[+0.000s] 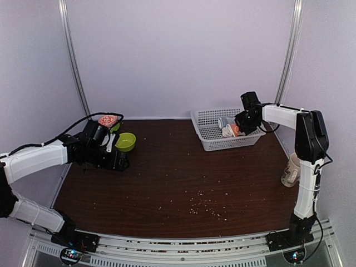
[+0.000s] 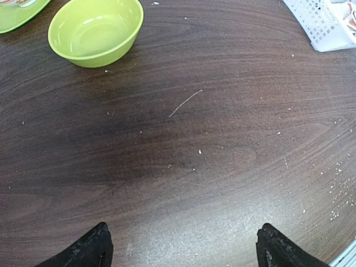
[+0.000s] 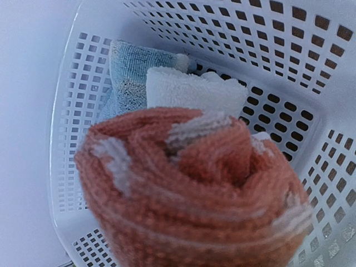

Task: Roll the towels
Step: Place the towel in the bin.

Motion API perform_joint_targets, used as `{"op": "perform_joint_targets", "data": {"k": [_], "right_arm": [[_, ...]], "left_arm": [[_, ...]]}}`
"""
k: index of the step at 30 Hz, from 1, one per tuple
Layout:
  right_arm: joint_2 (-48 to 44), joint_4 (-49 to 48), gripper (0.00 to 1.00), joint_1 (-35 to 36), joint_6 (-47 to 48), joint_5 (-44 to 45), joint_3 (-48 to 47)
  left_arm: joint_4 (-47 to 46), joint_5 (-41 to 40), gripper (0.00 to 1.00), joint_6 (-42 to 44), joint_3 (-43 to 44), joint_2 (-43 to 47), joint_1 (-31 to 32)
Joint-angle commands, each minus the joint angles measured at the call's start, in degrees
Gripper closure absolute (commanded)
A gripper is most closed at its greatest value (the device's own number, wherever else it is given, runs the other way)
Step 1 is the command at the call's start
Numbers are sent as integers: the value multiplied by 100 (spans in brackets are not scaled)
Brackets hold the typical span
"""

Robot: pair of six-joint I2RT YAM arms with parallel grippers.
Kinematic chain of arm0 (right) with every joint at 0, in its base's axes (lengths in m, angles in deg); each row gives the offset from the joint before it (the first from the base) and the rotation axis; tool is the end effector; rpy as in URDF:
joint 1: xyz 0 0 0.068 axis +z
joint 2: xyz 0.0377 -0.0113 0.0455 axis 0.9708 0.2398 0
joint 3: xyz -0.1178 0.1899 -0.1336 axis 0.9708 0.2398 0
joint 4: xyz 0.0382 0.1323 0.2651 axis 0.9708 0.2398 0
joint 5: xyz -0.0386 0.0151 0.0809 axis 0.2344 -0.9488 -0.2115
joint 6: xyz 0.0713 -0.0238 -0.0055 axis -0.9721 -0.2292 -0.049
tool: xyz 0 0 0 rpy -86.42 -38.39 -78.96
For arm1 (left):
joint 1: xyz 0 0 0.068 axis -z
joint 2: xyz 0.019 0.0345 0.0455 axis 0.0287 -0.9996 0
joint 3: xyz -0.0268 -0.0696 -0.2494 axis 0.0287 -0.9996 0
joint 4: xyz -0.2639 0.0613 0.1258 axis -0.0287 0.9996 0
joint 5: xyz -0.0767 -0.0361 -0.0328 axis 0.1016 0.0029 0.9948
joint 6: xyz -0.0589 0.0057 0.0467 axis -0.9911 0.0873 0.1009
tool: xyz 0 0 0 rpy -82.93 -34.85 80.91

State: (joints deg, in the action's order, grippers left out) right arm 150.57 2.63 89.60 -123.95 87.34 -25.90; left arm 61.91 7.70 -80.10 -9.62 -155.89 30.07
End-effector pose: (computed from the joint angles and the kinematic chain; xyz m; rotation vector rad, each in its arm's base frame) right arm 0.5006 0.1198 0.1770 1.2732 2.2104 0.6427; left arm 0.2738 -0.1494 0.1865 0.0655 2.5481 -0.4071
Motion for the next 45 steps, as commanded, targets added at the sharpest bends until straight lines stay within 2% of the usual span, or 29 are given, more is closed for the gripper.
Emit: {"op": "perform_joint_targets", "data": {"k": [1, 10, 27, 45], "right_arm": [[-133, -112, 100, -18, -65, 182, 126], [-343, 53, 100, 3, -76, 334, 266], [400, 469, 100, -30, -349, 357, -186], [960, 1113, 100, -72, -242, 389, -802]], "left_arm": [[-41, -7, 8, 60, 226, -56, -37], [-31, 26, 8, 52, 260, -105, -34], [-14, -14, 9, 25, 267, -180, -39], [13, -27, 9, -2, 262, -198, -36]]}}
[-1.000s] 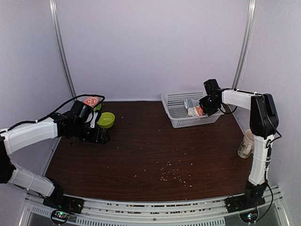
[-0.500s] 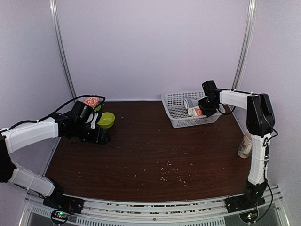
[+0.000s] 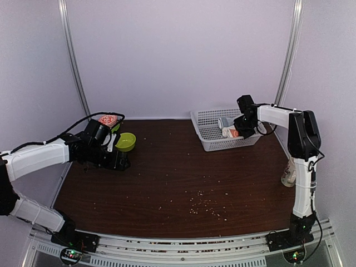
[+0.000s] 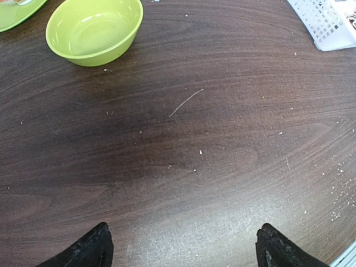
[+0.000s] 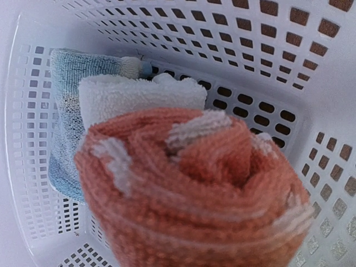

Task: Roll the towels
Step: Place the towel in the bin.

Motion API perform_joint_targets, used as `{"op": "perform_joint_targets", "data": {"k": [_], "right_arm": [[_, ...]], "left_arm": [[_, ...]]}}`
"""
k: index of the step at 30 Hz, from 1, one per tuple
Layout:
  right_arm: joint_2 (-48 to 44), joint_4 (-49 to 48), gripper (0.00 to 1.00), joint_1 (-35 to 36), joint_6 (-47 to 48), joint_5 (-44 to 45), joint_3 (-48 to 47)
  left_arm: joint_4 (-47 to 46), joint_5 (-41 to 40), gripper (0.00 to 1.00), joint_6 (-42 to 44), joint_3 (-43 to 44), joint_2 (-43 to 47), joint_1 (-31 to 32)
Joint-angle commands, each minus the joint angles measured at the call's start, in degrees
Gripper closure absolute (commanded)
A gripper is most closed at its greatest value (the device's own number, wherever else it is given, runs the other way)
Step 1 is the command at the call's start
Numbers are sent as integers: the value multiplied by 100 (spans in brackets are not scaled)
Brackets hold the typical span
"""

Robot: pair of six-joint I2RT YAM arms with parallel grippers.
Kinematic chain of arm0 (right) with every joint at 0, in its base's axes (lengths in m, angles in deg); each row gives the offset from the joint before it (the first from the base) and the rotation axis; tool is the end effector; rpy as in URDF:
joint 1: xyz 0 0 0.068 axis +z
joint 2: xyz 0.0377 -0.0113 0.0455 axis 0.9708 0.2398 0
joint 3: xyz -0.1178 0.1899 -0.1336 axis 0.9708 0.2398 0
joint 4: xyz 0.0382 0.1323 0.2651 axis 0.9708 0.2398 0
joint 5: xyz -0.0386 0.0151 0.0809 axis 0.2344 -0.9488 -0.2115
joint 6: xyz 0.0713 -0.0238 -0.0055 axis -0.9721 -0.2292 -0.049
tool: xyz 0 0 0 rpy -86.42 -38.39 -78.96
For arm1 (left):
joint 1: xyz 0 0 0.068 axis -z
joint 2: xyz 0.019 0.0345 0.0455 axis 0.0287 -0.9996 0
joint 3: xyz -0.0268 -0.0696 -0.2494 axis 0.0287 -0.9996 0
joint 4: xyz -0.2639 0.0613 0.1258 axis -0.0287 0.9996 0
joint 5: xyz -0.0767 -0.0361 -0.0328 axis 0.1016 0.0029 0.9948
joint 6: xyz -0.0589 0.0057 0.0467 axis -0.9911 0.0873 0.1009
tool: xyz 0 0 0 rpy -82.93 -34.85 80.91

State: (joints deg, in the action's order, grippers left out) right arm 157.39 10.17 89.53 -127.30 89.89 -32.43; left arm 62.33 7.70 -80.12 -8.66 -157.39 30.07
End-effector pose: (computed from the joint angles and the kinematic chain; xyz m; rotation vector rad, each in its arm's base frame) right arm 0.5112 0.1188 0.1487 1.4105 2.2557 0.5060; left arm 0.2772 -0.1512 0.1843 0.0653 2.5644 -0.3989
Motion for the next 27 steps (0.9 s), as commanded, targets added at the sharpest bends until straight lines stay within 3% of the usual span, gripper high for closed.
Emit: {"op": "perform_joint_targets", "data": {"k": [1, 10, 27], "right_arm": [[298, 384, 100, -66, 120, 116, -180], [272, 477, 54, -67, 217, 0, -235], [62, 1076, 22, -93, 434, 319, -483]], "left_arm": [[-23, -27, 9, 1, 171, -47, -41], [-7, 8, 9, -4, 201, -73, -42], [1, 64, 9, -8, 226, -62, -41]]}}
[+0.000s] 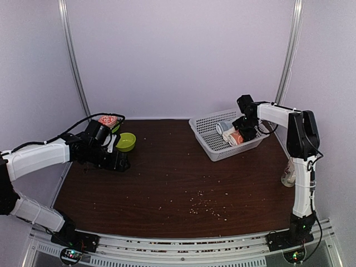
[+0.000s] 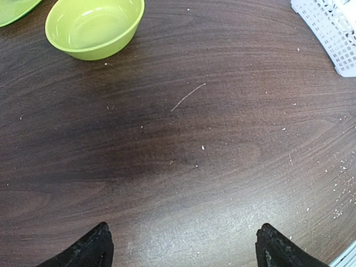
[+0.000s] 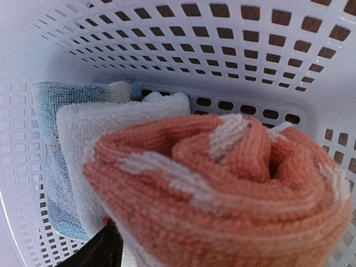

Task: Roll the towels
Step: Place the towel in the bin.

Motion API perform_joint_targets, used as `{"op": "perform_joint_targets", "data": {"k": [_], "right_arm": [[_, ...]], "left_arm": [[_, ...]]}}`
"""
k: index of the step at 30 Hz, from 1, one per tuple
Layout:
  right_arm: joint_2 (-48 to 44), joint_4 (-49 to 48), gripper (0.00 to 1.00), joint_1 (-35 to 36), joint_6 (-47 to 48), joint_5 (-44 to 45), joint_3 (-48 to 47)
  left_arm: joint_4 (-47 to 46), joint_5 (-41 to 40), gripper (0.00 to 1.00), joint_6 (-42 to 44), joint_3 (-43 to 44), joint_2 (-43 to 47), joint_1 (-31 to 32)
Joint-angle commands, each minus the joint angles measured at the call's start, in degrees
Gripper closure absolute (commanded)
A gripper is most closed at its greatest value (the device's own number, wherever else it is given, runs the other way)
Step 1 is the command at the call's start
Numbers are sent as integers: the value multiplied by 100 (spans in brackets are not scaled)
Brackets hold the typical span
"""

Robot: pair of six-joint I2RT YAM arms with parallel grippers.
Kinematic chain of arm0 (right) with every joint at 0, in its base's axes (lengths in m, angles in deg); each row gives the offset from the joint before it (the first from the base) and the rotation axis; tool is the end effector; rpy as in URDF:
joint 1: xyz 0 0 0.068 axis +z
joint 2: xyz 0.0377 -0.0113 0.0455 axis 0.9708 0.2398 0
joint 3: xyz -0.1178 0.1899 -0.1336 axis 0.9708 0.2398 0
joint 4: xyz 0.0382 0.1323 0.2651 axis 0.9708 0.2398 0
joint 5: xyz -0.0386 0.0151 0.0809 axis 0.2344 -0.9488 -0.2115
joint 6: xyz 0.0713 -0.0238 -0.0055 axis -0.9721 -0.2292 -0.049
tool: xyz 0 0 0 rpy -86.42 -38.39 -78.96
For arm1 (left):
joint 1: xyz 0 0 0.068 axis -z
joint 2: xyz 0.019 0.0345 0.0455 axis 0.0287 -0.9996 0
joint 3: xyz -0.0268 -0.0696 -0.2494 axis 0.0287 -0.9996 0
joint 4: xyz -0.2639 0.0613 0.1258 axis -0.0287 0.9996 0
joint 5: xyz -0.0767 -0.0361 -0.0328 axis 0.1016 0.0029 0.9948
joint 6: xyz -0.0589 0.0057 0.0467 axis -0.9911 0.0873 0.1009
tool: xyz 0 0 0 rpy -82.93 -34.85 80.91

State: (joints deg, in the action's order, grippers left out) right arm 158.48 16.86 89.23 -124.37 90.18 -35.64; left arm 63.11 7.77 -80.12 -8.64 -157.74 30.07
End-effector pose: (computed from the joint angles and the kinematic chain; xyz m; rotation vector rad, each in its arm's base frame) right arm 0.5082 0.1149 0.1509 1.3877 2.3389 0.4148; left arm 0.2762 -0.1508 0.1816 0.0660 2.5835 -0.3908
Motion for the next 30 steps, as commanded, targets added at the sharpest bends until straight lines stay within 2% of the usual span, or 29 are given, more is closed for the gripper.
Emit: {"op": "perform_joint_targets", "data": {"k": [1, 16, 30], "right_arm": [[-64, 448, 22, -60, 164, 317, -173], [-321, 656, 22, -71, 823, 263, -167], [-615, 902, 17, -205, 1279, 225, 82]], "left_arm": [[-76, 69, 9, -8, 223, -21, -39], [-59, 140, 9, -17, 217, 45, -36], [-59, 203, 9, -17, 234, 61, -44]]}}
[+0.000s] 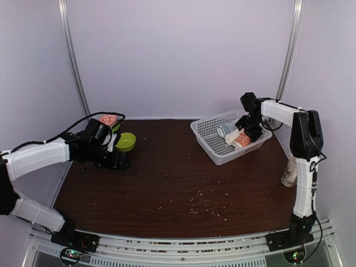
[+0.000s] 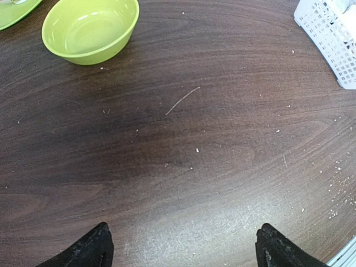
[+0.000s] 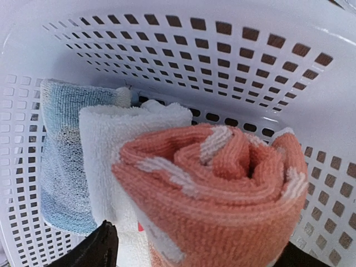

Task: Roll the towels
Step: Place the towel in the bin.

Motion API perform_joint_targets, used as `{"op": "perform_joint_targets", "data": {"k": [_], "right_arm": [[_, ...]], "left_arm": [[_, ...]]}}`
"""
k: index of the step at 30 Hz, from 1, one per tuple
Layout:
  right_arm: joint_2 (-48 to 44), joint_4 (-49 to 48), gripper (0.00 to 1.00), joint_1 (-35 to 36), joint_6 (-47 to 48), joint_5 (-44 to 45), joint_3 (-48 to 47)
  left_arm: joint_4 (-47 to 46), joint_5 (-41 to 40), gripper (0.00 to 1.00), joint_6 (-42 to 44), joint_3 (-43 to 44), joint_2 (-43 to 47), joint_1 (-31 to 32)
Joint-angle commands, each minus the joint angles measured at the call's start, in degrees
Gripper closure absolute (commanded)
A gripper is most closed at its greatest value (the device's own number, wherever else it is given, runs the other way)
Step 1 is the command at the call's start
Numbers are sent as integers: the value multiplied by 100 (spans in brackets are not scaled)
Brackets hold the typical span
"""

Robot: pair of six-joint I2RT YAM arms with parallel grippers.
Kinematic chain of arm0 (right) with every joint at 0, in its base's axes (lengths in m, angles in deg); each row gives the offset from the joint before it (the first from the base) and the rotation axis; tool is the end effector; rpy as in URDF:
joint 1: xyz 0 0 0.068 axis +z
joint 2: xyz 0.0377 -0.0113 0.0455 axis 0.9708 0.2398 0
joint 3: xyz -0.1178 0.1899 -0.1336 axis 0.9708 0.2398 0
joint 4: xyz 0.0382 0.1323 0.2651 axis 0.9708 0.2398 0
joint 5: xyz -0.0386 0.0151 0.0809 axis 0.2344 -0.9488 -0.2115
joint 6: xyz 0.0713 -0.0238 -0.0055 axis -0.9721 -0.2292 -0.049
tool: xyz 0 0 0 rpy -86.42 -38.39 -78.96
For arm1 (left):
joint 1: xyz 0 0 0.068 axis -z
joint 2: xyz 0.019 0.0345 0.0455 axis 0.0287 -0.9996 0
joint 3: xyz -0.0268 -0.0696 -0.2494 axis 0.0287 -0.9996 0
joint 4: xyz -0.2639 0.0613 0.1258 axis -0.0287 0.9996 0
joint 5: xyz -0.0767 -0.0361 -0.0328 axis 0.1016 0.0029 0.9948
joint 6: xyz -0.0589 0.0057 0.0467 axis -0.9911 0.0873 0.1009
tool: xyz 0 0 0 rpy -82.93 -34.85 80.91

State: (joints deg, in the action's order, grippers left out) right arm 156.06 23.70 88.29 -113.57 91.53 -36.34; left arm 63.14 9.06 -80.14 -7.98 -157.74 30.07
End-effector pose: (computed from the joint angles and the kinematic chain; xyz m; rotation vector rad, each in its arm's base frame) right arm 0.4958 0.1020 0.1689 1.1966 2.4705 0.2774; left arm 0.2772 -0.1530 0.1858 0.0748 2.5788 -0.4232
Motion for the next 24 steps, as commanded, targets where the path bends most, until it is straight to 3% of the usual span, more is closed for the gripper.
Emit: {"op": "perform_joint_targets", "data": {"k": [1, 13, 24], "right_arm": [[-409, 188, 17, -121, 211, 64, 210], [-736, 71, 18, -196, 378, -49, 558], [-1163, -146, 38, -341, 449, -61, 1003]], "left_arm": [[-63, 81, 9, -21, 169, 66, -35], [-65, 141, 9, -32, 160, 39, -44], [-66, 180, 9, -32, 179, 19, -39]]}}
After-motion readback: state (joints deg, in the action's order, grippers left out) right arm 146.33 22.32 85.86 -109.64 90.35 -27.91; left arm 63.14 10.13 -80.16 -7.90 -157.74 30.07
